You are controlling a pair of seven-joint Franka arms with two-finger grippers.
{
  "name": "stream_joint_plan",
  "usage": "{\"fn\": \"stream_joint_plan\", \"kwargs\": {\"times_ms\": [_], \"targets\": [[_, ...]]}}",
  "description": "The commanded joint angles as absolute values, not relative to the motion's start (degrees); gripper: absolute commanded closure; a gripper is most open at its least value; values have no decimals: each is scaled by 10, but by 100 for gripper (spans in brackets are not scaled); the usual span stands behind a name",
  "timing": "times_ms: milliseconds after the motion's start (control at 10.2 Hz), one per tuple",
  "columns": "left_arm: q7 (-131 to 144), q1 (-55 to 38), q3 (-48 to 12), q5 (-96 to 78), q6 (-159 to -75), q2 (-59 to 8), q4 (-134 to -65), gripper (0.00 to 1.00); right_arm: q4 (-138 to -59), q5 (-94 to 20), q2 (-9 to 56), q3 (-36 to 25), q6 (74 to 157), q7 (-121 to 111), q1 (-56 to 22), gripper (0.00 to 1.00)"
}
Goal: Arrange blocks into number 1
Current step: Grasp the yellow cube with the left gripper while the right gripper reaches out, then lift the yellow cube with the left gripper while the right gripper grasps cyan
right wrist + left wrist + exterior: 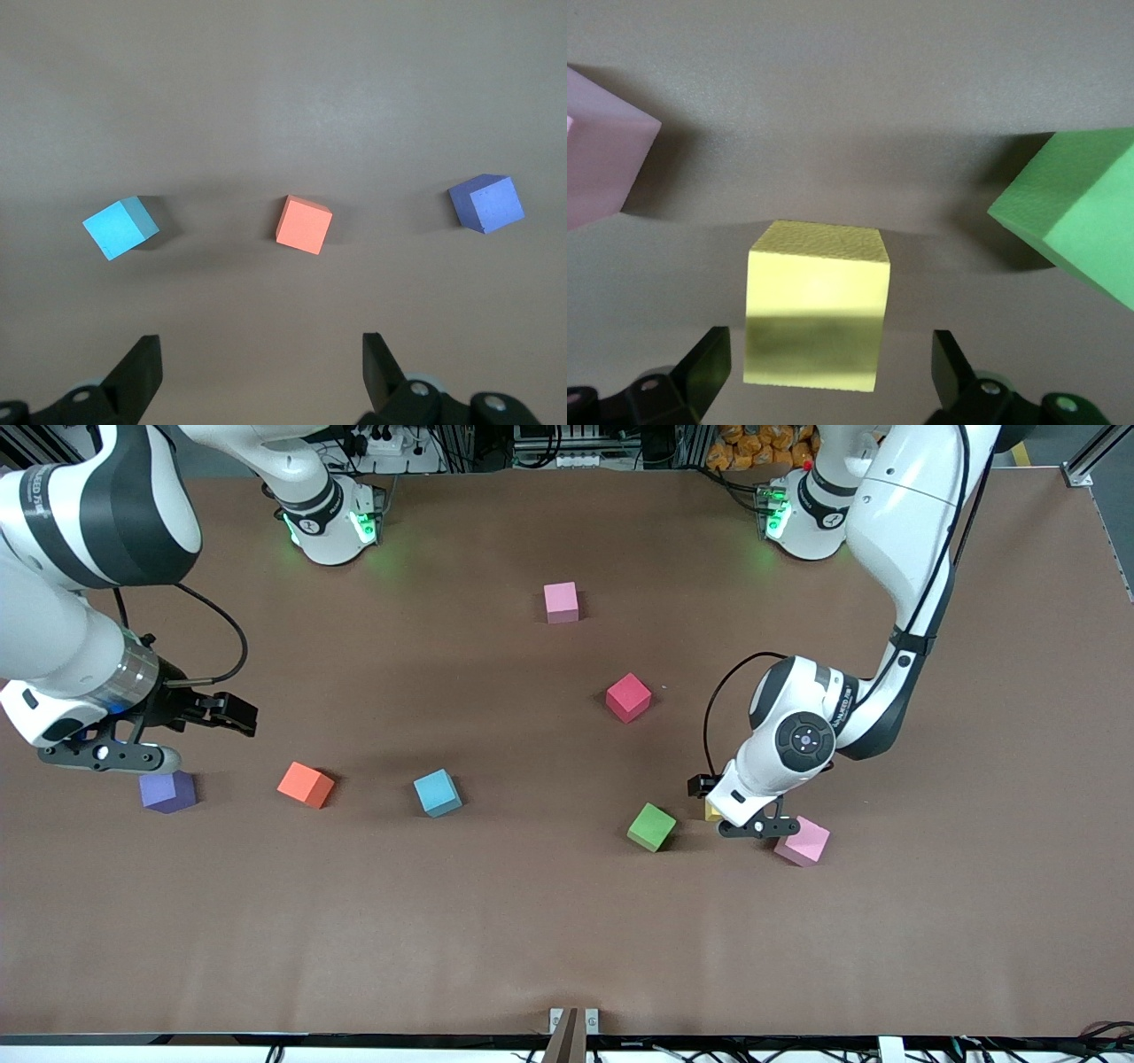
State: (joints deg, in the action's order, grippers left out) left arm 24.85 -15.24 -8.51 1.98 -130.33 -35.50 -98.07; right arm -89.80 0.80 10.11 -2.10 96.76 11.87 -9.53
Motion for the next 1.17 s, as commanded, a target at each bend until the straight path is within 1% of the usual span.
{"fn": "stream_joint_plan", "kwargs": {"times_ms": [0,98,489,586,684,782,879,1075], "targets": [[258,-158,-80,41,-1311,-359,-984,0,-911,1,105,-24,983,122,-105,0],[258,-157,-81,53,-1311,-363,-983,0,-913,4,112,-27,993,118,-116,0],[251,-158,-81,59,-1311,-378,-978,0,-913,0,134,-25,993,120,-134,0],[250,-158,-81,75,-1312,-380,-978,9,-913,0,141,-25,998,123,-147,0],[250,-158,-81,81,-1312,-385,-977,42,-913,0,154,-25,1006,125,-153,0],[250,-158,-81,81,-1314,-387,-977,78,-912,0,169,-25,1013,127,-165,0],[256,-158,-81,80,-1317,-387,-976,100,-910,-1,187,-24,1023,125,-167,0],[270,-158,-82,80,-1317,-382,-970,100,-911,0,212,-23,1050,125,-177,0]]}}
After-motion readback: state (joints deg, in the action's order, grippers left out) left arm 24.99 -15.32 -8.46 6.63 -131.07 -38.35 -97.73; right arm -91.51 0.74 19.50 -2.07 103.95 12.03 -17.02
